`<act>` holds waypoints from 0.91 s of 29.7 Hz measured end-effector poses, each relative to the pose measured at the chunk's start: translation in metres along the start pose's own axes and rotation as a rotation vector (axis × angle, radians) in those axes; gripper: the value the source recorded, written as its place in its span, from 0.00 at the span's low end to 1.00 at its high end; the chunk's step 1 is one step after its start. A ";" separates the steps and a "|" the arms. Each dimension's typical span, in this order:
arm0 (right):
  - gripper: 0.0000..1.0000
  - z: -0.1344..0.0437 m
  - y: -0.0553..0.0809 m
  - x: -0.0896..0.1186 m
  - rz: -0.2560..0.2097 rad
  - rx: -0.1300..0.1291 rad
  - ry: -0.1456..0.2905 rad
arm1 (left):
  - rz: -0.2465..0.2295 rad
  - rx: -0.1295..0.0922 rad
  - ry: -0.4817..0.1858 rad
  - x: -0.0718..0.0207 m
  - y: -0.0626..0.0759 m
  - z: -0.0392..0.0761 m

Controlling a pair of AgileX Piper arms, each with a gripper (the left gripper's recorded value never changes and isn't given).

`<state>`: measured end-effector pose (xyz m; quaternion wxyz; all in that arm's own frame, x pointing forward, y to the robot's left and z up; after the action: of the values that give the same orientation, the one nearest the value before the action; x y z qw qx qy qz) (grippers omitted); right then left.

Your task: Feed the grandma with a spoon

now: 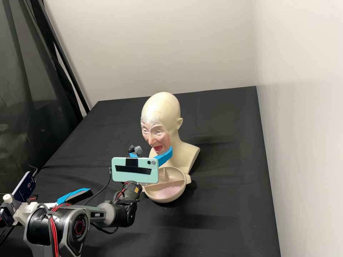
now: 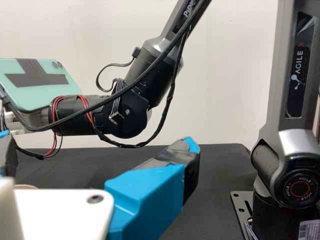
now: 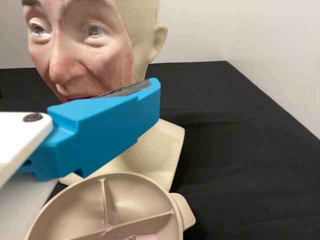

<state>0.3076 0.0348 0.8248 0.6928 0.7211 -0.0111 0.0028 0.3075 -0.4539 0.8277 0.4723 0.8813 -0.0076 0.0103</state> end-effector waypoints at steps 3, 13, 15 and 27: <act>1.00 0.000 0.000 0.000 0.000 0.000 0.000 | 0.000 0.000 0.000 0.0000 0.000 0.000; 1.00 0.000 0.000 0.000 0.000 0.000 0.000 | 0.000 0.000 0.000 0.0000 0.000 0.000; 1.00 0.000 0.000 0.000 0.000 0.000 0.000 | 0.001 -0.002 0.003 0.0000 0.000 0.000; 1.00 0.000 0.000 0.000 0.000 0.000 0.000 | -0.029 -0.015 0.135 -0.0002 -0.008 -0.041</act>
<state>0.3076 0.0348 0.8248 0.6928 0.7211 -0.0111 0.0028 0.3071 -0.4155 0.8432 0.4783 0.8752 0.0371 0.0629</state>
